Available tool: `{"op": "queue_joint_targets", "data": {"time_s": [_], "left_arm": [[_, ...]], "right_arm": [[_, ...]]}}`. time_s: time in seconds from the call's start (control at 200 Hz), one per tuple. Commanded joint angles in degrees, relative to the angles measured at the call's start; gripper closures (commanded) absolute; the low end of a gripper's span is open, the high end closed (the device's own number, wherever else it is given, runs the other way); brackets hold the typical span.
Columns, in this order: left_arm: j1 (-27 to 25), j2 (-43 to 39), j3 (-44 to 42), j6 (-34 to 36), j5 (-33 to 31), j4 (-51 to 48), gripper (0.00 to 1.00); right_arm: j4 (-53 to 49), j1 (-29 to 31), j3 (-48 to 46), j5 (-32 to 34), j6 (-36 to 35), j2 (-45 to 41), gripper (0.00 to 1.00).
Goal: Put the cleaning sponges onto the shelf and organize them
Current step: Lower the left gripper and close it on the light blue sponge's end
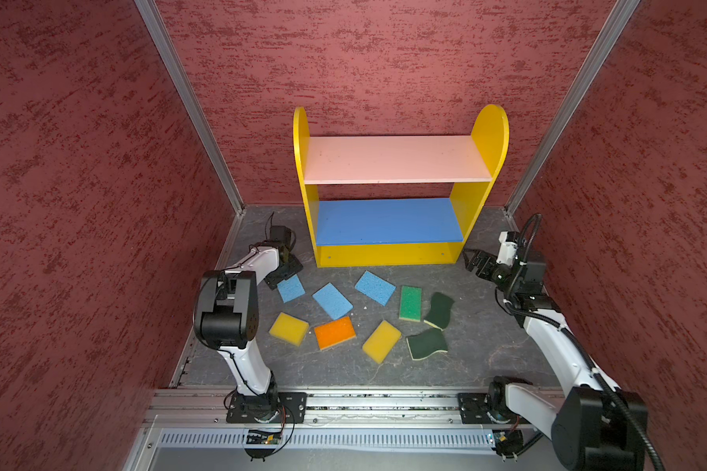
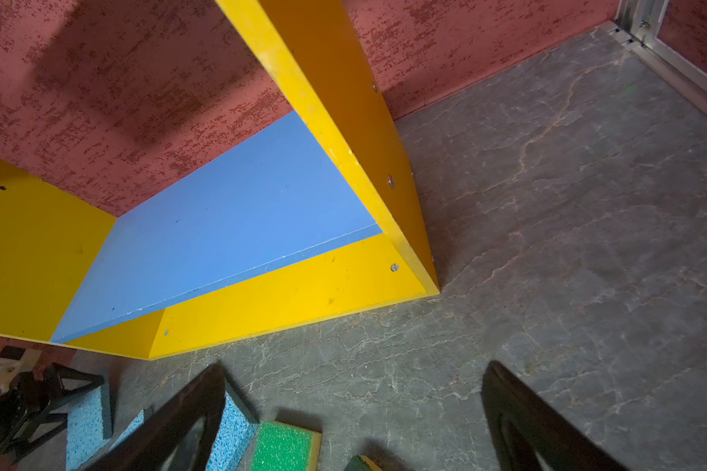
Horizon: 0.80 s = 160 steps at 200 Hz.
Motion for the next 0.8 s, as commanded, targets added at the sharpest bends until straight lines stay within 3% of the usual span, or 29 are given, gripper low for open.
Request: {"op": "queue_joint_targets", "data": {"time_s": [0.0, 0.356, 0.616, 0.797], "left_arm": [[0.67, 2.37, 2.77, 3.43, -0.86, -0.31, 0.19], [0.8, 5.49, 5.74, 6.38, -1.81, -2.27, 0.1], [-0.95, -1.62, 0.12, 6.44, 0.18, -0.95, 0.05], [-4.08, -4.48, -3.4, 5.23, -1.98, -2.7, 0.02]], "right_arm": [[1.66, 0.26, 1.51, -0.36, -0.06, 0.43, 0.01], [1.54, 0.26, 1.76, -0.46, -0.22, 0.52, 0.01], [0.93, 0.22, 2.02, -0.24, -0.76, -0.44, 0.01], [1.01, 0.31, 1.69, -0.35, -0.45, -0.87, 0.01]]}}
